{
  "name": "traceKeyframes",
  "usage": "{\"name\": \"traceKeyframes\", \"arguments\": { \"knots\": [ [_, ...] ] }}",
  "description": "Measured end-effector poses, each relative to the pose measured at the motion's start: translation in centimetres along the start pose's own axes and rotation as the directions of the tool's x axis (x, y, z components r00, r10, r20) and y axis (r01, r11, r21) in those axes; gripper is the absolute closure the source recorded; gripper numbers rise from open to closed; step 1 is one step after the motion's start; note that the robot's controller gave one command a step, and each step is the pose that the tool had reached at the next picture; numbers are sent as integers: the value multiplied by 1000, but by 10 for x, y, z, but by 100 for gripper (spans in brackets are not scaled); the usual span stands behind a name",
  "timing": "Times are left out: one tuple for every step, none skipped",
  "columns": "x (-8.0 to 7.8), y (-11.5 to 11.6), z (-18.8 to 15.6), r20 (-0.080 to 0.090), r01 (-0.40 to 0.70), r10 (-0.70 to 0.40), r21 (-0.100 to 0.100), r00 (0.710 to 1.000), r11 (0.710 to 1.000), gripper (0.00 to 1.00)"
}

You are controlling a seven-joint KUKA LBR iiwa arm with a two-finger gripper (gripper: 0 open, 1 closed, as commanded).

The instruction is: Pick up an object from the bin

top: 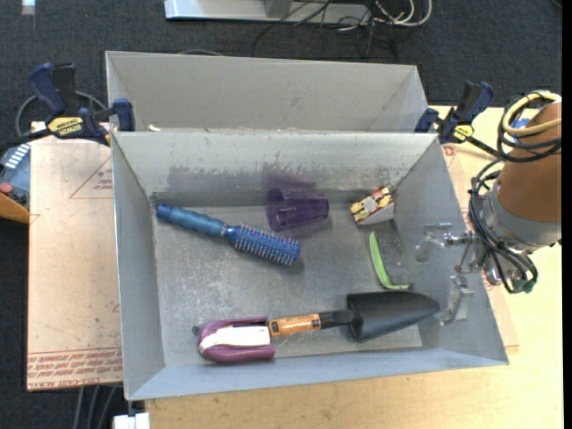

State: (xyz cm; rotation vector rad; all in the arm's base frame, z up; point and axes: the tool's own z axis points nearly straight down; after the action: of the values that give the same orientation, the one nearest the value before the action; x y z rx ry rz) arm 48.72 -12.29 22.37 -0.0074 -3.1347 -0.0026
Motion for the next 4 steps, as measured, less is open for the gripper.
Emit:
{"name": "traceKeyframes", "arguments": {
  "knots": [
    [-2,1,-4,8,5,-5,1,1000,1000,0],
    [-11,25,129,7,36,-36,1,999,999,0],
    [-11,77,153,13,99,-99,1,995,995,0],
    [-28,91,154,9,375,-375,3,927,927,0]
  ]
}}
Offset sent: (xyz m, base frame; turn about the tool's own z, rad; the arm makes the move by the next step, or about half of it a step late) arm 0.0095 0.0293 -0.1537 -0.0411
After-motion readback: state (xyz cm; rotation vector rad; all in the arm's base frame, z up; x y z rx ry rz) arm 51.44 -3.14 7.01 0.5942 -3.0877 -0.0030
